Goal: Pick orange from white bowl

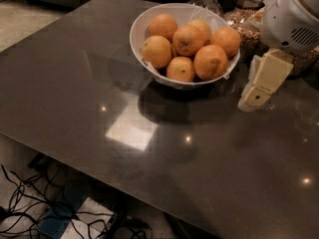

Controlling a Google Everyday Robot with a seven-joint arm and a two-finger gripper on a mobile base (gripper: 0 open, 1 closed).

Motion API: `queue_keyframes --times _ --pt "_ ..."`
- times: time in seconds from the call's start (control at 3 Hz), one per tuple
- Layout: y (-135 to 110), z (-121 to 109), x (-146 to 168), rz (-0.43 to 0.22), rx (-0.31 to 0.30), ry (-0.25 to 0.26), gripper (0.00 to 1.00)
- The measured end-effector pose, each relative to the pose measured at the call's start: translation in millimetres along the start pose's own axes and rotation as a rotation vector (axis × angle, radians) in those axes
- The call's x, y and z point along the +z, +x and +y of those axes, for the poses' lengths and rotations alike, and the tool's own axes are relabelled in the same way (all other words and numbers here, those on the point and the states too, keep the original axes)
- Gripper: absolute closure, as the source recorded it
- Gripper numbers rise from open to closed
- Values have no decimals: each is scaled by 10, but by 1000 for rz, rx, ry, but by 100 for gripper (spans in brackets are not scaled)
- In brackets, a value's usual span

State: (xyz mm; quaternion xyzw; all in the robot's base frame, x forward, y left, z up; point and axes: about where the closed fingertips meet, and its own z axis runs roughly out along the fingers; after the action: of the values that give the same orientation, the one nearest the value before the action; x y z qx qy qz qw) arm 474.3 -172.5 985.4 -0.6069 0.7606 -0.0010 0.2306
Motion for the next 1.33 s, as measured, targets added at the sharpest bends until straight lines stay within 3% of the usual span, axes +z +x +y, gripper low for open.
queue_keyframes --times 0.33,0.67,1.33 --pt "-234 -102 24 -61 20 4 0" --pt "-437 -240 22 -97 10 44 0" --pt "-649 -458 329 -136 16 42 0"
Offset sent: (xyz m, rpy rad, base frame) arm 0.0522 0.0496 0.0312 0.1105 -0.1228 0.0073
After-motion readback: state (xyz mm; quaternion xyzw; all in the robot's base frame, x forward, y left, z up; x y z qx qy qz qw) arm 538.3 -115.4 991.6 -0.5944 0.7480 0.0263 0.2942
